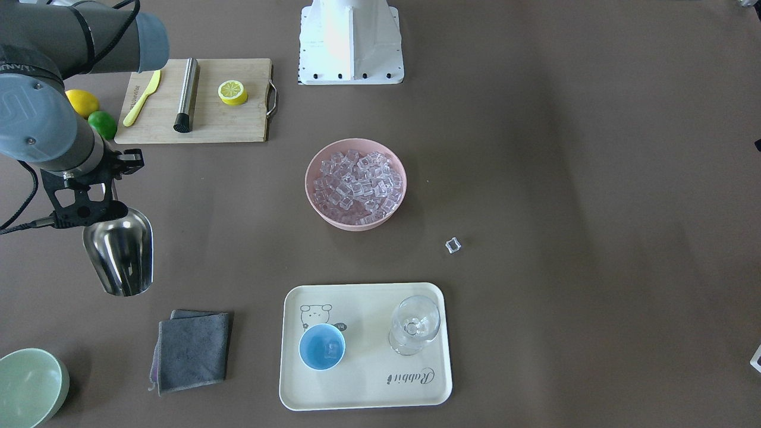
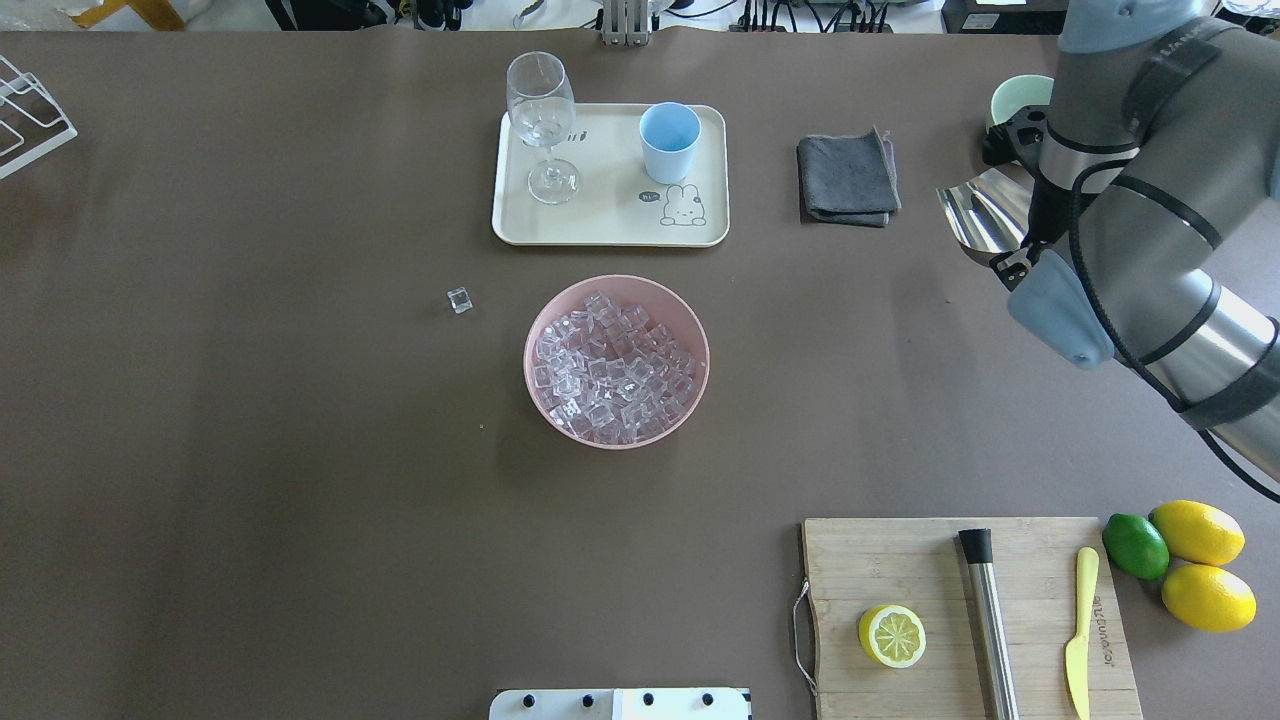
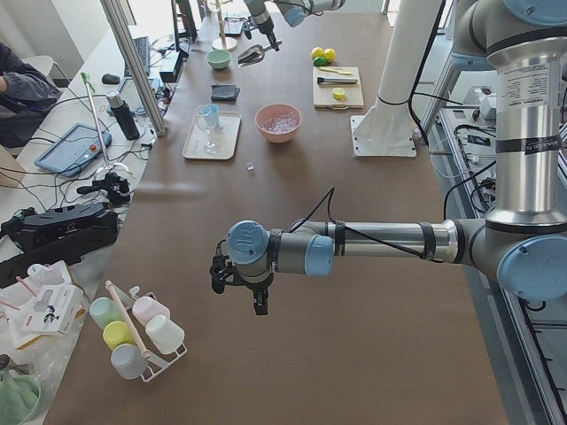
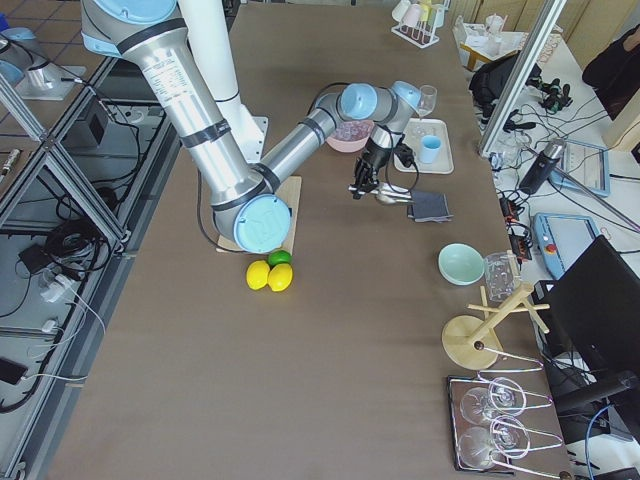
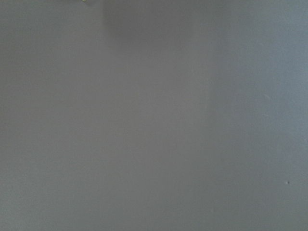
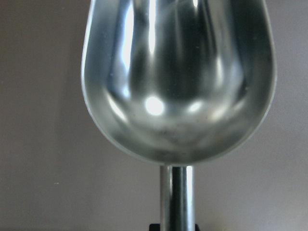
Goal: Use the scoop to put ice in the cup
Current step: 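Lower the scoop onto the table and open the right gripper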
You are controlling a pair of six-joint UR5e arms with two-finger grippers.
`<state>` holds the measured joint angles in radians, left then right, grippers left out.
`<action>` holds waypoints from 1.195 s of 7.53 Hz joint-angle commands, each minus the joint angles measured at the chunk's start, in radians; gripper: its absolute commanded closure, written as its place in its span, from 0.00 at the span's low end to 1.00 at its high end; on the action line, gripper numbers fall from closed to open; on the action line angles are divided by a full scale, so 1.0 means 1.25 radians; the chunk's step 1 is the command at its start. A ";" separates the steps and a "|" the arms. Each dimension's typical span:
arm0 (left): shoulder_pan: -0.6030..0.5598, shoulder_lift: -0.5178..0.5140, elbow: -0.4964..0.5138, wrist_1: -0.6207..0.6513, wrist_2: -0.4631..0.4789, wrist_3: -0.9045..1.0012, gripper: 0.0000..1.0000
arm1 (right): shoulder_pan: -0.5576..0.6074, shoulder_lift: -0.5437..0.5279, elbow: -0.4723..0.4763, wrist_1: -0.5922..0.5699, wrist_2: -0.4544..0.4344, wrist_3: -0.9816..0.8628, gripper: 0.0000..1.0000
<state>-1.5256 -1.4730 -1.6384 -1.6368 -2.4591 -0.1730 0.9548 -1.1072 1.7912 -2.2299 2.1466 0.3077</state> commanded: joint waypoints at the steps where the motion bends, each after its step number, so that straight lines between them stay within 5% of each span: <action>1: -0.003 0.002 0.007 -0.001 0.000 0.000 0.02 | -0.002 -0.113 -0.003 0.154 0.039 0.136 1.00; 5: -0.003 0.003 0.003 0.000 0.001 0.001 0.02 | -0.019 -0.159 -0.095 0.348 0.058 0.265 1.00; 8: -0.002 0.002 0.005 -0.001 0.003 0.000 0.02 | -0.046 -0.159 -0.141 0.411 0.065 0.282 1.00; 9: -0.002 0.002 0.004 -0.001 0.020 0.001 0.02 | -0.046 -0.159 -0.155 0.414 0.094 0.280 0.85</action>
<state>-1.5280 -1.4709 -1.6321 -1.6380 -2.4549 -0.1731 0.9041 -1.3050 1.6284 -1.7367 2.2247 0.6553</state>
